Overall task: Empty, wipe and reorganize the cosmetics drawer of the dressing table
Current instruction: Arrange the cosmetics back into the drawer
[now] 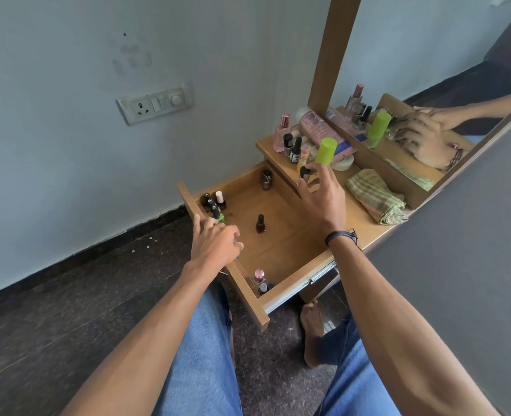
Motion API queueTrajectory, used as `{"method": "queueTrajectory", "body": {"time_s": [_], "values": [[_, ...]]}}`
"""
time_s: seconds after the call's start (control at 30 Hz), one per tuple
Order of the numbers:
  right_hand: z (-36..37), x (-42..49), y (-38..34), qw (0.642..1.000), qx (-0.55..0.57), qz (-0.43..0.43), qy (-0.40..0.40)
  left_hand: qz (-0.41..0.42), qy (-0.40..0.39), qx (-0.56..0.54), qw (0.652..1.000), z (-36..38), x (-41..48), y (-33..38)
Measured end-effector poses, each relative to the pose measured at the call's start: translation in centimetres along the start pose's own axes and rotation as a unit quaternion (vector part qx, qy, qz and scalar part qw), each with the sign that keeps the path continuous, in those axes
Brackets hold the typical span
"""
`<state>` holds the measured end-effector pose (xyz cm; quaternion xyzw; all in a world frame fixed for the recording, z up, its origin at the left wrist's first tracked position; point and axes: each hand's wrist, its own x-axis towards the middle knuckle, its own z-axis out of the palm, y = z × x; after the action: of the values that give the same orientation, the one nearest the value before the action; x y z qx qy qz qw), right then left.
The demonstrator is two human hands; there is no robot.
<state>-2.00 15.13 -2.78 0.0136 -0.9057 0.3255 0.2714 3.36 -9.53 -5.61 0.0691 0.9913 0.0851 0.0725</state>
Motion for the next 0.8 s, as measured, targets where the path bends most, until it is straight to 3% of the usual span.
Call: {"method": "queueTrajectory", "body": {"time_s": [0.37, 0.53, 0.8], "values": [[0.5, -0.8, -0.2, 0.996, 0.087, -0.005, 0.014, 0.025, 0.003, 0.023, 0.999, 0.2, 0.1, -0.1], [2.8, -2.0, -1.1, 0.994, 0.074, -0.036, -0.073, 0.024, 0.024, -0.01, 0.999, 0.3, 0.4, -0.5], [8.0, 0.0, -0.7, 0.977, 0.027, 0.041, -0.21, 0.07, 0.145, -0.155, 0.975, 0.6, 2.3, 0.5]]}}
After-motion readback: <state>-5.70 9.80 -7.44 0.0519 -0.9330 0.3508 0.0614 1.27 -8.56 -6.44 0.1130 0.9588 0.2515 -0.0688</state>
